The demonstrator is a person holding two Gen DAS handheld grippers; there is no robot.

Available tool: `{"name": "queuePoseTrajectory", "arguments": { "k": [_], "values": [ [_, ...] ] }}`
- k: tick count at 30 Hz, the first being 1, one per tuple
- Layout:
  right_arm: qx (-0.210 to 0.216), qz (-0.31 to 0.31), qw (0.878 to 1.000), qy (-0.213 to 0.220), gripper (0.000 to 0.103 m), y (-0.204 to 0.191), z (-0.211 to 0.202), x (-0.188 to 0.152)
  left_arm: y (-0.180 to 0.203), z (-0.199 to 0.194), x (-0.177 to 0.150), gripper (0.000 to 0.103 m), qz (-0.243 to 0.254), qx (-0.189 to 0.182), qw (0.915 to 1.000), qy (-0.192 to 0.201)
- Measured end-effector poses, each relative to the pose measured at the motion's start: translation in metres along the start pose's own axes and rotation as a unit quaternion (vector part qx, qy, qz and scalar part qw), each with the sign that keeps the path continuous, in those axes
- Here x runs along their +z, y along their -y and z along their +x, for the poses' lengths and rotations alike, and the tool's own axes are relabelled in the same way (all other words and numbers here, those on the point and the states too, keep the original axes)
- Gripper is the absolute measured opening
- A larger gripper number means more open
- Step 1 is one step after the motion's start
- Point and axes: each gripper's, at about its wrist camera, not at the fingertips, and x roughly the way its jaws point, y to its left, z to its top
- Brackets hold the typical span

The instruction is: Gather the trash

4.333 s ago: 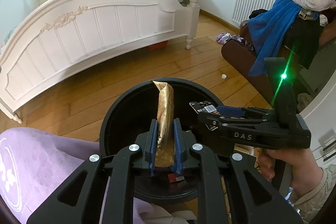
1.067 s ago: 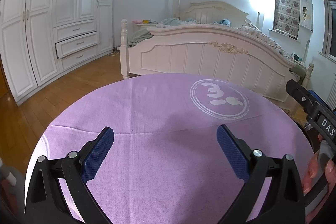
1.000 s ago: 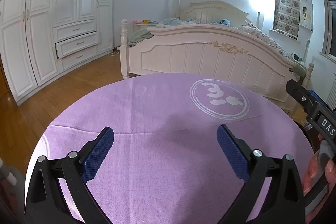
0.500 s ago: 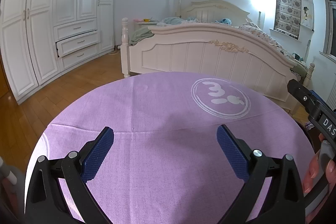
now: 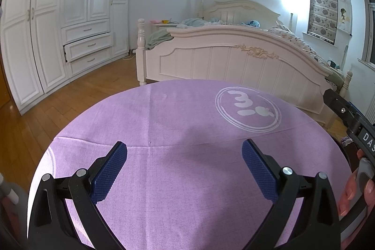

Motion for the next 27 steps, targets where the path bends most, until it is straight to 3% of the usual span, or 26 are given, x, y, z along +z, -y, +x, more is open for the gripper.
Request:
{"name": "queuePoseTrajectory", "arguments": {
  "k": [27],
  "values": [
    [0.000, 0.005, 1.000, 0.000, 0.098, -0.0030, -0.0001, -0.0021, 0.0060, -0.0044, -0.0056, 0.097, -0.006, 0.006, 0.9999, -0.005]
  ]
}}
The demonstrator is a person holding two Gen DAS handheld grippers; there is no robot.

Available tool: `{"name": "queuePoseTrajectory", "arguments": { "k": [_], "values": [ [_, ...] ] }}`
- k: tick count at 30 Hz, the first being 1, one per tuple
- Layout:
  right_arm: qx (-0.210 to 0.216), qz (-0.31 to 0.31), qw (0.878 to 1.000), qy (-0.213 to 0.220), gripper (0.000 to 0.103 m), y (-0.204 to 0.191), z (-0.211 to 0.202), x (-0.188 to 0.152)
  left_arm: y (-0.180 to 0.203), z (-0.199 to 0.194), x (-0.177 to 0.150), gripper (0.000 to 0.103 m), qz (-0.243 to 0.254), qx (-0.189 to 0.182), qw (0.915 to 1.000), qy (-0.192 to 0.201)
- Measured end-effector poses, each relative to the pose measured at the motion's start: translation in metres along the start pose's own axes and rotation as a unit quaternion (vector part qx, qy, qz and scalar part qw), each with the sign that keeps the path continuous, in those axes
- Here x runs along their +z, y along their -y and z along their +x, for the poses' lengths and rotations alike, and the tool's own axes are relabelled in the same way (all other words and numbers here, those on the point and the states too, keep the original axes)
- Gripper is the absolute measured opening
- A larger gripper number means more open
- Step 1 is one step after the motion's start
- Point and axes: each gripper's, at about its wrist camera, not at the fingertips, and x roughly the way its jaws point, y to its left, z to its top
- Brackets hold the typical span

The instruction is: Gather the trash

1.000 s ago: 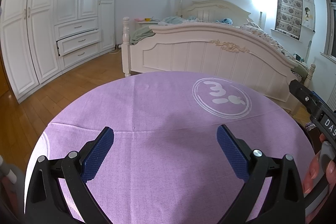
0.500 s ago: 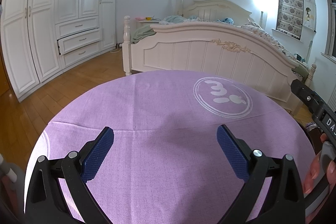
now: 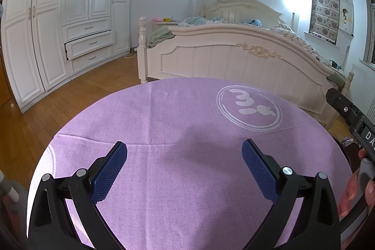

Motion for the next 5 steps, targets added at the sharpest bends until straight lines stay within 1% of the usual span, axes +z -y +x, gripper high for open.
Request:
{"name": "queuePoseTrajectory", "arguments": {
  "k": [5],
  "values": [
    [0.000, 0.000, 1.000, 0.000, 0.098, 0.0007, -0.0003, 0.0002, 0.0017, -0.0004, -0.0004, 0.097, -0.002, 0.000, 1.0000, -0.002]
  ]
}}
